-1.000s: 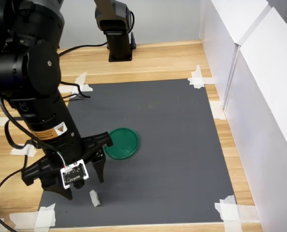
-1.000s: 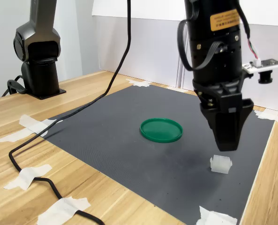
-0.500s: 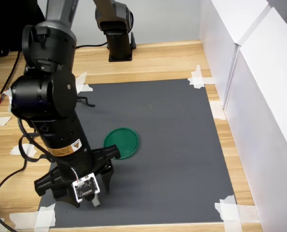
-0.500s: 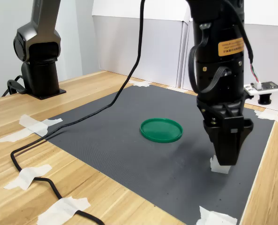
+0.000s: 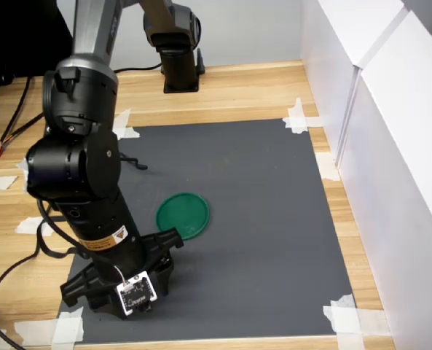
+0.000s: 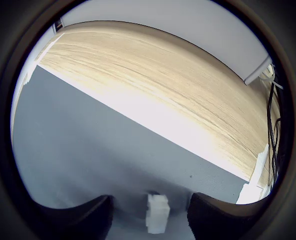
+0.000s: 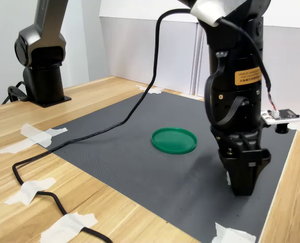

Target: Grasp a white terminal and put it on the green lid.

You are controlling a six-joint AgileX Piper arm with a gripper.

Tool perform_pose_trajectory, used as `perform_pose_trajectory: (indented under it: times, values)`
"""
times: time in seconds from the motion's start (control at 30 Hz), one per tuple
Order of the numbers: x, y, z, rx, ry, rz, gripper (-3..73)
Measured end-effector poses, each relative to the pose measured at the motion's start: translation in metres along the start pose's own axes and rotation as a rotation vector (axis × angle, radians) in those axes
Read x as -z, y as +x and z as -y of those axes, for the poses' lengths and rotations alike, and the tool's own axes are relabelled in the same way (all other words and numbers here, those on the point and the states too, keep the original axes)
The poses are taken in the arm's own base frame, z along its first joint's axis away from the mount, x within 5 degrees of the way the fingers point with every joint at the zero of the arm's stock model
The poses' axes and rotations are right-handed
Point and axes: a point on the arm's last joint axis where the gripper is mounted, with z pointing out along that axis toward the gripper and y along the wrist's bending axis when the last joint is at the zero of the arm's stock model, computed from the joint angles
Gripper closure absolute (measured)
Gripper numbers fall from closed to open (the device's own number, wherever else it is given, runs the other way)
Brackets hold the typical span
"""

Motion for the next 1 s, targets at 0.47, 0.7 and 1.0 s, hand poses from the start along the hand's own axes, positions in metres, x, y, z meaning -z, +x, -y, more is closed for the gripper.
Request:
perform_pose_trajectory:
  times: [0.47,0.7,1.0]
  values:
    - [-0.001,-0.001,0.002,-0.014,0.021,0.007,39.3]
    - [-0.001,0.000,0.002,-0.021,0.019,0.004,61.2]
    - [0.019,0.002,-0.001,-0.011,-0.006,-0.044,61.2]
